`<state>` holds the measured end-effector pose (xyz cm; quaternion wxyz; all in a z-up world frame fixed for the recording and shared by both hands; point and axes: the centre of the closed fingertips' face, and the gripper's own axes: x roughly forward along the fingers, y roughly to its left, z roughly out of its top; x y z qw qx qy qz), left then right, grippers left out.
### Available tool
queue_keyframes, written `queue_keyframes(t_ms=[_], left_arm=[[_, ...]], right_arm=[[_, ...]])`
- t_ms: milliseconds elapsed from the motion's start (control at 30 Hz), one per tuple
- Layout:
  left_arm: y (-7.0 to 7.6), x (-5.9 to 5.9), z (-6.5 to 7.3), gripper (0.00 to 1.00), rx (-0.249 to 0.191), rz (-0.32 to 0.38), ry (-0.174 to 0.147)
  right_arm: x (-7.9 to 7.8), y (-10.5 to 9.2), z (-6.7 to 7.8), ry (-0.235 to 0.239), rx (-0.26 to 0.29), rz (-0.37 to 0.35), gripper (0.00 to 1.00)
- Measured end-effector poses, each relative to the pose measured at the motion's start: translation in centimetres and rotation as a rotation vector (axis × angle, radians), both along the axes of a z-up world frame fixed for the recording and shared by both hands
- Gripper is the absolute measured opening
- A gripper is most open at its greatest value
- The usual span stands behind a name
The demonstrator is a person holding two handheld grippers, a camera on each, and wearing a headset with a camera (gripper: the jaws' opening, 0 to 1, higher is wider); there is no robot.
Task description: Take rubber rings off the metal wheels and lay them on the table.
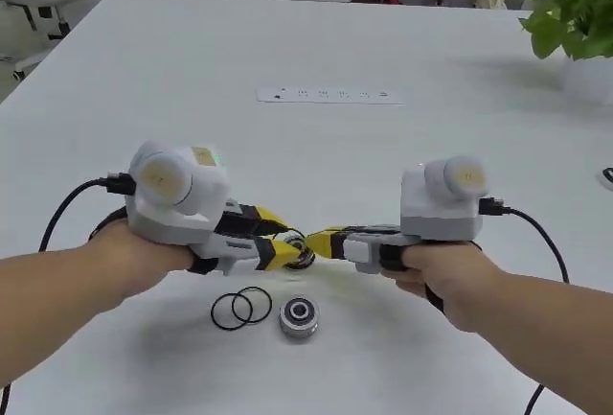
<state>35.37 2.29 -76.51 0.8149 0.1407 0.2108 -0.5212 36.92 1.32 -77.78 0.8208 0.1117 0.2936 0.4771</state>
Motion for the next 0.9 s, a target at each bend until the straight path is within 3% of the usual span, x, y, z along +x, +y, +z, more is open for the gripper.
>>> queue_keyframes(t_ms=[333, 900], left_arm=[[0.4, -1.2, 1.7, 0.38, -0.055, -0.02, -0.01], [3.2, -2.3, 2.0, 0.58, -0.058, -0.003, -0.01]], right_arm=[[-0.2, 0.2, 0.7, -0.002, 0.014, 0.005, 0.0], [-1.4, 1.2, 1.4, -0.002, 0.029, 0.038, 0.0]])
